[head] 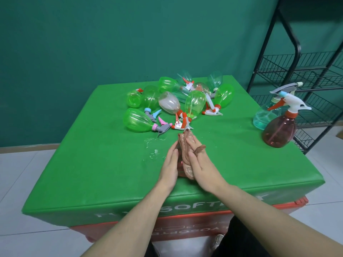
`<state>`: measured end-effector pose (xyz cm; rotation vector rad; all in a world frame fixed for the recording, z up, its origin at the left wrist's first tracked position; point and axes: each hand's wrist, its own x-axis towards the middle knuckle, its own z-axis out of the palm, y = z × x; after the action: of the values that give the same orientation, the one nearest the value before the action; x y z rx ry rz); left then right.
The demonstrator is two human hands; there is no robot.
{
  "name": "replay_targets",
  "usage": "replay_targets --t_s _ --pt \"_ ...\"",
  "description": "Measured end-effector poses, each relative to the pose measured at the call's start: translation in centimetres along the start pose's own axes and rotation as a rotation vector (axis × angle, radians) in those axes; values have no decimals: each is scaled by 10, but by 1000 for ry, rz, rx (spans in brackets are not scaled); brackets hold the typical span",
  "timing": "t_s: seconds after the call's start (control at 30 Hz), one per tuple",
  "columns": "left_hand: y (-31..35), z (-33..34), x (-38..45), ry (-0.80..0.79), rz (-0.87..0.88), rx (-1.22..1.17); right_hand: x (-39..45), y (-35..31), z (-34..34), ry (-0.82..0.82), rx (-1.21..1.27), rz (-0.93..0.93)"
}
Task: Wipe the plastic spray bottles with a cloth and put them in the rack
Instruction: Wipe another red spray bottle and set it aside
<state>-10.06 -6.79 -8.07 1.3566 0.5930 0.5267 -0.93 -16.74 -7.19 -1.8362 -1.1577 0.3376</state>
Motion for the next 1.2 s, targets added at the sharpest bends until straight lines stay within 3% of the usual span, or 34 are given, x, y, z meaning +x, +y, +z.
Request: replay_targets --t_s 0.3,0.43,0.77,0.93,1.2 --pt "7 -7 -7 16 -14 -9 -37 8 -7 -106 -12 -111" --pt "4 -11 -6 8 -15 -38 -38 5 -7 -85 136 -45" --pt "-2 -14 -5 -20 61 -32 28 -12 2 6 192 88" --pt "-6 -14 0 13 -6 -143 37 -22 10 41 234 208" --pt "-2 -13 2 80 -65 -279 -10 -13 19 -17 -88 -57"
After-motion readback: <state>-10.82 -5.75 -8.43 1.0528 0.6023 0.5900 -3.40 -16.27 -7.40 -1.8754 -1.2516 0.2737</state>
